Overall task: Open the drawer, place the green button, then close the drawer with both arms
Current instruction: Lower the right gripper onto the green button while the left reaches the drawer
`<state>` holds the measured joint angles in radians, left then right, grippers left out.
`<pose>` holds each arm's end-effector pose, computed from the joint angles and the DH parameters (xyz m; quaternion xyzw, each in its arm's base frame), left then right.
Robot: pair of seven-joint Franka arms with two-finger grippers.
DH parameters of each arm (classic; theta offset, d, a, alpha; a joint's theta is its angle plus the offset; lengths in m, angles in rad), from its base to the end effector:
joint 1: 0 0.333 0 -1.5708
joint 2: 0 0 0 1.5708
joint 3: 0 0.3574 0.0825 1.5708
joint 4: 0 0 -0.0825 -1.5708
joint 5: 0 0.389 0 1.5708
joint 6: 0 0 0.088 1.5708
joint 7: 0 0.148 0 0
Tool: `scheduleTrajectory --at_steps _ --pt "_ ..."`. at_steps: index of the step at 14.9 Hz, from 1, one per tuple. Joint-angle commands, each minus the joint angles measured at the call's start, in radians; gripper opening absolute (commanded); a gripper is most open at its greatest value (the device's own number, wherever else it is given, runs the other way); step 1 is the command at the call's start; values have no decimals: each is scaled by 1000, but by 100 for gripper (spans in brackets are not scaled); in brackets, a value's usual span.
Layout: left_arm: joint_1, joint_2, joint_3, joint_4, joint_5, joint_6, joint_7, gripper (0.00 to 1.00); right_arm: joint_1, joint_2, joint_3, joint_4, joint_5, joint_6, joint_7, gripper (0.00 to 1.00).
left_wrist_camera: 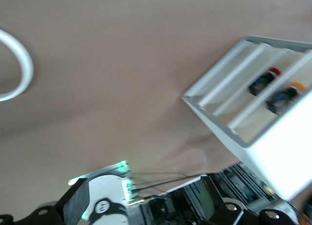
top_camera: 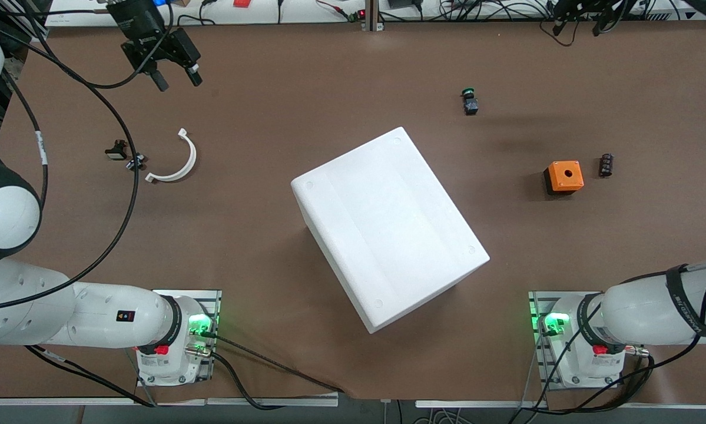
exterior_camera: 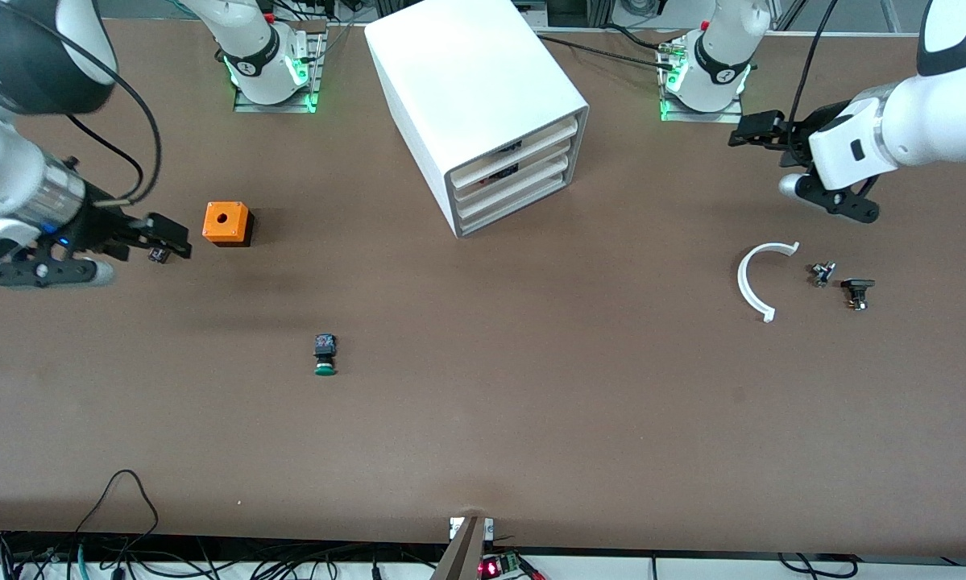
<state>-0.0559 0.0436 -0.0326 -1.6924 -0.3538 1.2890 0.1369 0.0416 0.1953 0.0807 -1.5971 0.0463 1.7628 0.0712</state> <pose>0.5053 -0.1025 0.5426 0.9525 -0.1183 -0.2138 0.1816 0.6264 0.0792 0.5126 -0.9992 -0.0201 0.0174 0.0289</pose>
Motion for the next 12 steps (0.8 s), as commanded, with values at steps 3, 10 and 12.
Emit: scheduleTrajectory --at_steps 3,10,12 --pt "8 154 -3 8 -281 41 146 100 58 113 1 9 17 101 -10 100" --pt "-7 245 -21 -240 -605 324 536 100 113 265 1 8 17 294 -10 100" --pt "-7 287 -68 -268 -652 384 588 100 113 312 1 6 17 326 -11 100"
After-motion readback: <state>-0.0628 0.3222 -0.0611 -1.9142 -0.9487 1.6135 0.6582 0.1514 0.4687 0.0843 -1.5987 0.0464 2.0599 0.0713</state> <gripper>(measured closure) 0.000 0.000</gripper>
